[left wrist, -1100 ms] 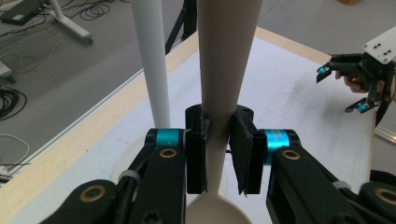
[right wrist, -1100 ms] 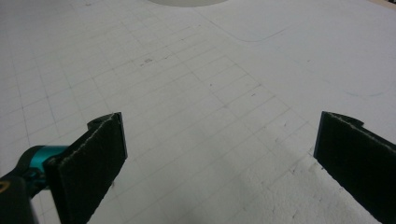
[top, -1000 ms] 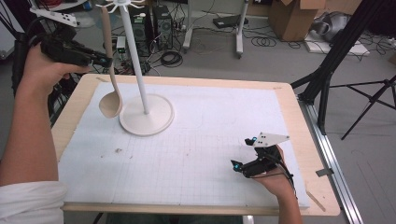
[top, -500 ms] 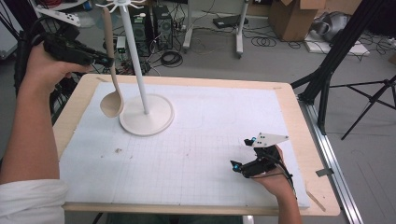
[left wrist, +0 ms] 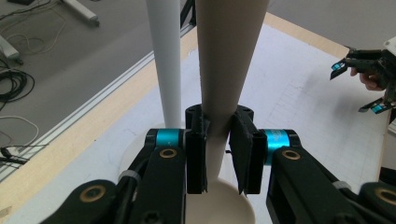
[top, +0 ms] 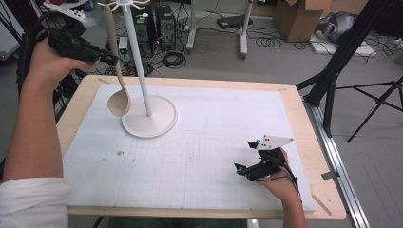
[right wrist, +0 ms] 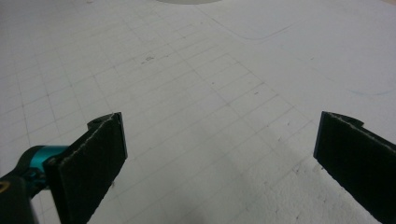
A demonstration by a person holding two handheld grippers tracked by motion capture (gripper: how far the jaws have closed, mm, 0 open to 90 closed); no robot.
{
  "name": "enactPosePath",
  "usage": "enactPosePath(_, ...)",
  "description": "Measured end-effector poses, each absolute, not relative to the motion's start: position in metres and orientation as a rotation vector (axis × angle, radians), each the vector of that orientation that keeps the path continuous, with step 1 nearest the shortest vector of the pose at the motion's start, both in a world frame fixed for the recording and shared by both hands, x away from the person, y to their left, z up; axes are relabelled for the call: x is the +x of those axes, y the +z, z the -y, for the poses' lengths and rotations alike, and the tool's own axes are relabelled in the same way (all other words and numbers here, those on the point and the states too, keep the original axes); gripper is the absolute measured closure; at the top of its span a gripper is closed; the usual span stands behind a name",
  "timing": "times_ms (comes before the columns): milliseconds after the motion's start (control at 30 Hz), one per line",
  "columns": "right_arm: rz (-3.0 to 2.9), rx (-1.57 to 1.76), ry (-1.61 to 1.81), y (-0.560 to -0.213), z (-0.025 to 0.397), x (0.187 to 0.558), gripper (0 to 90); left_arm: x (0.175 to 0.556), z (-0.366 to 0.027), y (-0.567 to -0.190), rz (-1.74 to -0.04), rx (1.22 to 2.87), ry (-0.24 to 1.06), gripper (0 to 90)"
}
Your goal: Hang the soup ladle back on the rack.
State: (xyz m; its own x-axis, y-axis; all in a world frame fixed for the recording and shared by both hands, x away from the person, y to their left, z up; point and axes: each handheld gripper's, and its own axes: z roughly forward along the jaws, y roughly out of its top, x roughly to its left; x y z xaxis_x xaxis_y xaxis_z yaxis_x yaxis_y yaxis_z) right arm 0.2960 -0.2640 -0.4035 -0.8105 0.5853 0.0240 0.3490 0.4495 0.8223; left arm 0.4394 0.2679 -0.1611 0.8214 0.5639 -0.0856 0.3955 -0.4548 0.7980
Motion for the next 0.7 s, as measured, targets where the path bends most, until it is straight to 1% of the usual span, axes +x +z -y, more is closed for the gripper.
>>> enactPosePath(200, -2.440, 0.806, 1.294, -0.4035, 0.2639, 0.2959, 1.4, 0.4429, -0.2649, -0.1641, -0.708, 2.132, 0.234, 76.3)
enactPosePath(700, -2.448, 0.804, 1.289, -0.4043, 0.2617, 0.2959, 1.4, 0.4467, -0.2622, -0.1655, -0.716, 2.134, 0.233, 75.9)
